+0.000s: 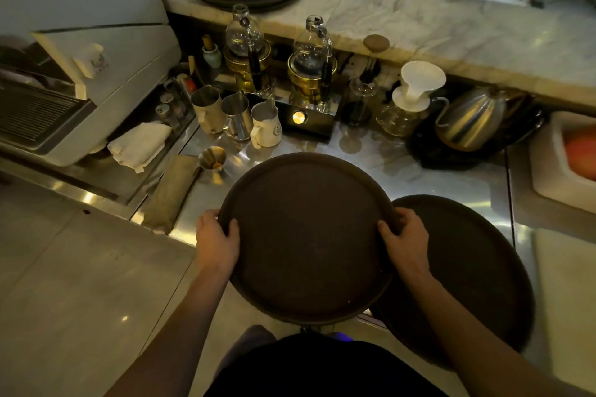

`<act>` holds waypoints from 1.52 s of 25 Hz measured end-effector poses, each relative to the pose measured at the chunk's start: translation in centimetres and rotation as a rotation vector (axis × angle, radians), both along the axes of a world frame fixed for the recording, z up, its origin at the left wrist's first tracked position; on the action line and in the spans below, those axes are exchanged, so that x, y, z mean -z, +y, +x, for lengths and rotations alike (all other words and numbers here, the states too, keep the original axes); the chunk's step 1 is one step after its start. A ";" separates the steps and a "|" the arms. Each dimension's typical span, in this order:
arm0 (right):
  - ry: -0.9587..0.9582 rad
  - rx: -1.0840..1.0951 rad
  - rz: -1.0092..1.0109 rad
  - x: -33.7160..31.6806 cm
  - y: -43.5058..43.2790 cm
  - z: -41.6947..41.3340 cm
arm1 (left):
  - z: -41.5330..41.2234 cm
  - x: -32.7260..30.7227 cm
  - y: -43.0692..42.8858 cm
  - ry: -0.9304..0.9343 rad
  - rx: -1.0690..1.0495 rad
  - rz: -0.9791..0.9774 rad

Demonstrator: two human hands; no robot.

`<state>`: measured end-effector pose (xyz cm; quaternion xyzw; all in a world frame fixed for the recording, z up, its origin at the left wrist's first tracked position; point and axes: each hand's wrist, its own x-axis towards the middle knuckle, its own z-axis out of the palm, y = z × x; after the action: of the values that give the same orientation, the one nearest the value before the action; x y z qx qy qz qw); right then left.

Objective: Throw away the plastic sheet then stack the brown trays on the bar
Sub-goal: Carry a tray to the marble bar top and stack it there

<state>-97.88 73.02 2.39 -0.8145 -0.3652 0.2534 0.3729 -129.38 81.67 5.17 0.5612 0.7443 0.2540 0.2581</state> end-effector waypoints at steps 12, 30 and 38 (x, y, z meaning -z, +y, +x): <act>-0.074 0.095 0.092 -3.0 -11.2 -4.9 | -4.1 -0.8 -6.4 -0.125 0.117 0.107; -0.170 0.300 0.074 -3.6 -21.1 5.4 | 9.6 -0.4 -10.7 -0.195 0.348 0.078; -0.136 0.293 0.068 -2.1 -21.4 16.8 | 20.3 -0.7 -12.8 -0.139 0.306 0.088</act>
<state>-81.07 51.64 4.49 -0.8612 -0.2753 0.1279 0.4077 -109.07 68.91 5.84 0.6597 0.6186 0.2823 0.3200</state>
